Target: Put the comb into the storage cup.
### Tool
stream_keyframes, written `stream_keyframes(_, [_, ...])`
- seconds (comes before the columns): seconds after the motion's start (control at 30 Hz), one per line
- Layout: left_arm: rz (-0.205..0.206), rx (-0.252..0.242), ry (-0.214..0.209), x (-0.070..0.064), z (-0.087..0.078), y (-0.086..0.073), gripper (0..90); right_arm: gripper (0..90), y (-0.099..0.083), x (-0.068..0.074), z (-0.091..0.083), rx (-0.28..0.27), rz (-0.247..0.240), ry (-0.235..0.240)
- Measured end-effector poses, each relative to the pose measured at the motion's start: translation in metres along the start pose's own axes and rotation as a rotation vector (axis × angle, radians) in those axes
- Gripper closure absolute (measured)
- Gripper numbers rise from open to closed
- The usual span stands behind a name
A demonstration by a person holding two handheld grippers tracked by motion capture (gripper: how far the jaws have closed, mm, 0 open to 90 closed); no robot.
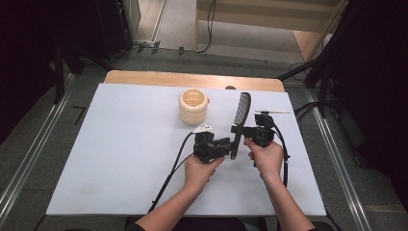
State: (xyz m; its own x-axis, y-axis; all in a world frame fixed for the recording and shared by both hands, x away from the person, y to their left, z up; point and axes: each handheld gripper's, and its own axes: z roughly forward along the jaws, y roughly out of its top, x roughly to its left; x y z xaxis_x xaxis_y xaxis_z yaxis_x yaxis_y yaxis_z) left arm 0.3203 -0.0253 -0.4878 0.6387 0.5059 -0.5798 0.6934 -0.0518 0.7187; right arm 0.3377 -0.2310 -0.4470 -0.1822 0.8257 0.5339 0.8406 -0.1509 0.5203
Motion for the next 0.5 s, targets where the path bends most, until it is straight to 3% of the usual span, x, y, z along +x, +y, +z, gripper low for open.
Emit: stream_keyframes(0.5, [0.021, 0.127, -0.048, 0.003, -0.024, 0.006, 38.7, 69.5, 0.001, -0.002, -0.001, -0.01, -0.029, -0.02])
